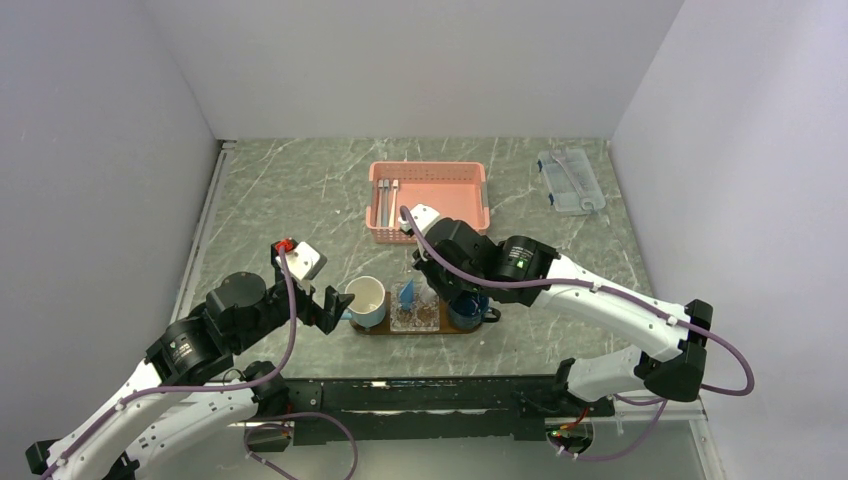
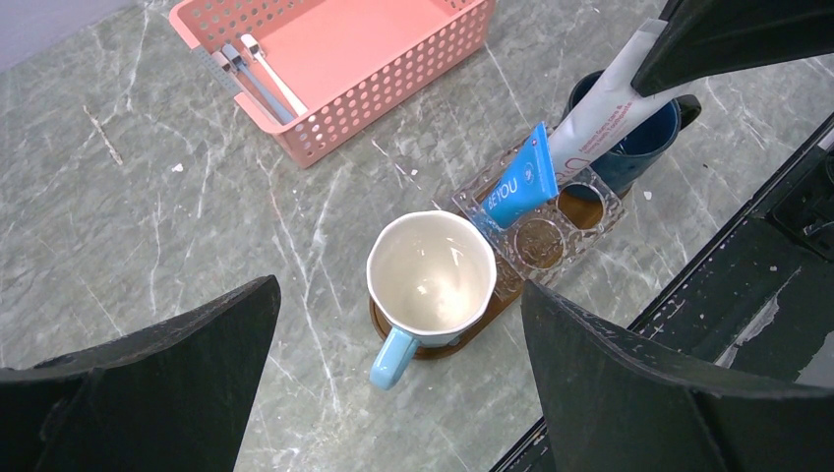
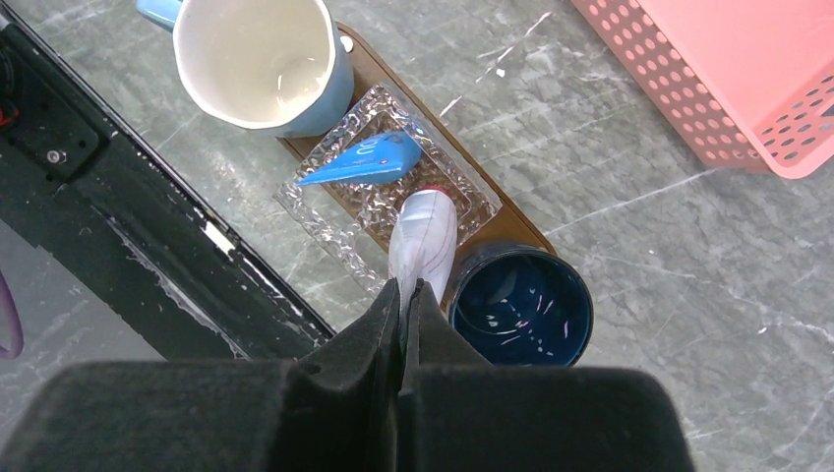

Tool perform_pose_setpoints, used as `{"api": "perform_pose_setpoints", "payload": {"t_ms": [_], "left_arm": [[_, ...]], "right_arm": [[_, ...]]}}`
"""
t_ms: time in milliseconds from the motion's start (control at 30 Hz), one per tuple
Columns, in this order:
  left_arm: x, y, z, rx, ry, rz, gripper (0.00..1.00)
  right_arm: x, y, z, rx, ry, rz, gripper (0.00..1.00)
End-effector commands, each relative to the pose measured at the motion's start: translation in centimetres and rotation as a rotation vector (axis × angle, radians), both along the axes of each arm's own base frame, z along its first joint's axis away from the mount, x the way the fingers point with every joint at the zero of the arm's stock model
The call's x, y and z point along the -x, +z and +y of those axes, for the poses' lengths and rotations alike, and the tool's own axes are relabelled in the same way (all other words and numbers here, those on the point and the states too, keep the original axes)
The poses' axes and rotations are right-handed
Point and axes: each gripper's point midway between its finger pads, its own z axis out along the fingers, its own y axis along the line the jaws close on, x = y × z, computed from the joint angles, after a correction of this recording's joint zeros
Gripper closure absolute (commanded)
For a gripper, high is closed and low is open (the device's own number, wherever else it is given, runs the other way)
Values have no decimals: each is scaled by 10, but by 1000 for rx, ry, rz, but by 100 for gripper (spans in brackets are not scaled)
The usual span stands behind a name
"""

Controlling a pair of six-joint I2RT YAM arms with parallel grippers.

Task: Prepare toiletry sets of a toothbrush and toothpaste on the tray

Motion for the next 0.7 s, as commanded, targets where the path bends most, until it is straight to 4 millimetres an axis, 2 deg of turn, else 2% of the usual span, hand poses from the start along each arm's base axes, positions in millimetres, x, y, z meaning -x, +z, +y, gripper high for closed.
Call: {"api": "perform_pose_setpoints", "payload": {"t_ms": [0, 433, 667], "left_arm": [[-1, 5, -5, 21, -14, -16, 2], [-2, 5, -5, 19, -14, -15, 2], [-2, 5, -5, 18, -15, -14, 2]], "right_arm": [[3, 5, -2, -22, -22, 2, 100], [-9, 19, 14, -57, -29, -43, 100], [-11, 12, 23, -48, -15, -32, 100]]}}
